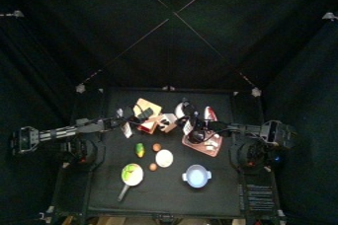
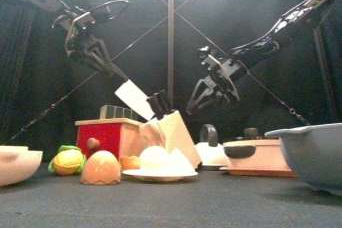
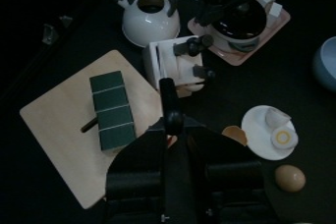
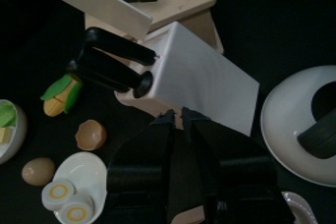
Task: Put cleaver back in holder
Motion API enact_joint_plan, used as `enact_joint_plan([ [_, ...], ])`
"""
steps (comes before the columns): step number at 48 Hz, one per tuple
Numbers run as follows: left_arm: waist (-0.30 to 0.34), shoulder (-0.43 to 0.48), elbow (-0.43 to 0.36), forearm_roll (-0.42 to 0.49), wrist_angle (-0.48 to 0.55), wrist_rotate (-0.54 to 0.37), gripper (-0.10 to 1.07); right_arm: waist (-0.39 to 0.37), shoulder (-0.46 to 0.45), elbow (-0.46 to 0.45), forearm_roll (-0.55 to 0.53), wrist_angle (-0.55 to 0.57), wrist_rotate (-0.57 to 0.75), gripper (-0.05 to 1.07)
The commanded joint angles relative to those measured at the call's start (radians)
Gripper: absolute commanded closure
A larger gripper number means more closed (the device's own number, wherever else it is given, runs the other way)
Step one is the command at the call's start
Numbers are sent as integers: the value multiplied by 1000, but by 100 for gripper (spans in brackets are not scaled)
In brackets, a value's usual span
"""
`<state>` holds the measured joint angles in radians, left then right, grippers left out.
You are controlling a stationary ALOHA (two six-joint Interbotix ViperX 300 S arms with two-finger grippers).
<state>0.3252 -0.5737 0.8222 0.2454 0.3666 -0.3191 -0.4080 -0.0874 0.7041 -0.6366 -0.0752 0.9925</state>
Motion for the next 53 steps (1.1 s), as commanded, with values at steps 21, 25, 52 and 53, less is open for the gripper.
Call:
enact_joint_plan([
  [21,5,61,-21,-17,-46,2,52,-11,5,-40,3,-8,-2,46],
  [25,6,77,-31,-17,-52,2,52,-14,15,-43,5,-6,-2,46],
  [52,25,181,-95,-38,-127,2,52,-15,66,-64,8,-8,0,46],
  [53,23,187,-97,-38,-130,2,52,-15,66,-64,6,-6,0,46],
])
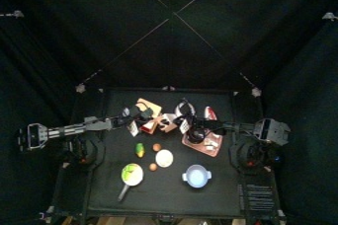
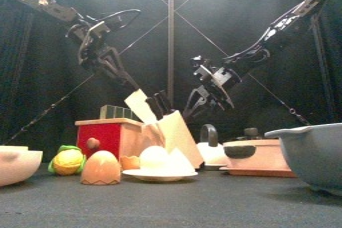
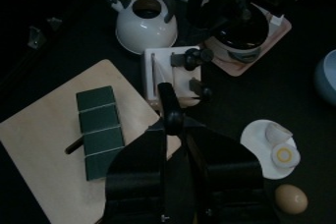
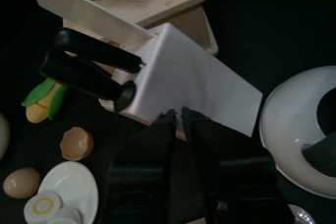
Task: Put cleaver back in holder
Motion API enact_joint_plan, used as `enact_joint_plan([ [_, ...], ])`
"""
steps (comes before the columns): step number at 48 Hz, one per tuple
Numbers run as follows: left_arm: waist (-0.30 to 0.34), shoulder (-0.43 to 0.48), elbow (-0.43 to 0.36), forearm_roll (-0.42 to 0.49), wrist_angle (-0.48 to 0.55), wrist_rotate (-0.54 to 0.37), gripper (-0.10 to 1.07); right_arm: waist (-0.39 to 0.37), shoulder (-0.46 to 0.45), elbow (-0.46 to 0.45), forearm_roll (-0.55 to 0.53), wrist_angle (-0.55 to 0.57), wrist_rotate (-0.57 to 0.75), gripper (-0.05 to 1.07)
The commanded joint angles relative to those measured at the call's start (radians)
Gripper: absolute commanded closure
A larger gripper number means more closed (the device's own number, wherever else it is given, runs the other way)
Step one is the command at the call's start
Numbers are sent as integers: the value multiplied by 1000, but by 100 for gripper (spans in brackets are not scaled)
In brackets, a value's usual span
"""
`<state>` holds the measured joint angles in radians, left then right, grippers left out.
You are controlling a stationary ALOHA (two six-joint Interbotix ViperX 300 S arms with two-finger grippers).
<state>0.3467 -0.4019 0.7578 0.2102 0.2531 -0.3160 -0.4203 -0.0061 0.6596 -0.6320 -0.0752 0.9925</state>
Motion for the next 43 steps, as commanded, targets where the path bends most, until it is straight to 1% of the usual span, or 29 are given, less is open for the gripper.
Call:
enact_joint_plan([
  [1,3,20,-35,-5,-18,-2,52,-5,-15,-20,3,-6,0,46],
  [11,12,63,-52,-25,-48,-2,50,-3,-15,-18,2,-6,0,46],
  [14,15,74,-55,-32,-49,-2,47,-5,-15,-18,2,-6,0,46],
  [18,15,80,-58,-31,-52,-2,40,-3,-15,-17,3,-6,0,46],
  [28,18,80,-60,-31,-83,-2,19,-5,-17,-17,2,-6,0,46],
  [32,20,80,-60,-32,-87,-2,13,-3,-17,-18,2,-6,0,46],
  [35,20,80,-60,-32,-87,-2,11,-5,-15,-18,3,-6,0,46],
  [43,20,64,-55,-31,-89,-2,11,-3,-15,-20,3,-6,0,46],
])
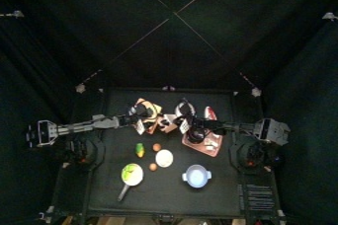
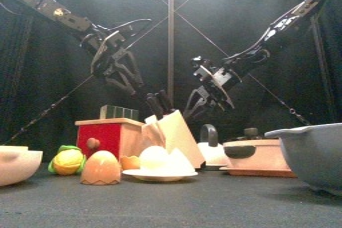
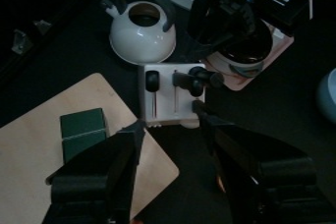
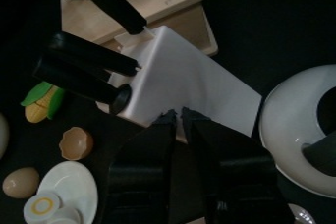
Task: Put cleaver back in holder
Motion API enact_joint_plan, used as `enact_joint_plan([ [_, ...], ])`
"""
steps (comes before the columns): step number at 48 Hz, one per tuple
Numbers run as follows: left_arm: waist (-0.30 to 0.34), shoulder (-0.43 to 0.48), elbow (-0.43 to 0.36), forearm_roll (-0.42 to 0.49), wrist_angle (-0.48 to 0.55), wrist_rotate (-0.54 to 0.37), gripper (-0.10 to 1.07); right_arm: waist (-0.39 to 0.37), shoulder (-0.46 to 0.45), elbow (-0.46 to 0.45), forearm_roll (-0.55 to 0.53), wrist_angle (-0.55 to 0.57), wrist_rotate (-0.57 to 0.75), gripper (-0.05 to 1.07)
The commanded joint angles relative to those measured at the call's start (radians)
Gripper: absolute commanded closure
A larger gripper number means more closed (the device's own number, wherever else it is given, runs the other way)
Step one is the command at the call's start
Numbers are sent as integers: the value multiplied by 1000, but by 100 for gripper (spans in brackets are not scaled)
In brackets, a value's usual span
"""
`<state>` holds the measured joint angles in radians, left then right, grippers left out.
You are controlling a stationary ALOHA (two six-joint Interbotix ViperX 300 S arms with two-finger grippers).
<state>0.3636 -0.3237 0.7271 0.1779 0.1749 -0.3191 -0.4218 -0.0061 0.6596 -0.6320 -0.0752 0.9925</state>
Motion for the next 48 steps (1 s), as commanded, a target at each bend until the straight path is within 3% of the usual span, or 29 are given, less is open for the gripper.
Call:
enact_joint_plan([
  [1,3,-17,-25,2,-12,2,11,0,-17,-20,2,-6,0,46],
  [23,-2,-141,41,2,-18,3,11,11,-95,14,2,55,0,46],
  [34,-12,-215,129,6,-114,6,11,49,-179,78,15,81,2,46],
  [39,-46,-233,178,14,-143,6,11,100,-210,103,37,81,-2,46],
  [48,-173,-278,262,20,-212,11,11,302,-189,104,0,83,-6,45],
])
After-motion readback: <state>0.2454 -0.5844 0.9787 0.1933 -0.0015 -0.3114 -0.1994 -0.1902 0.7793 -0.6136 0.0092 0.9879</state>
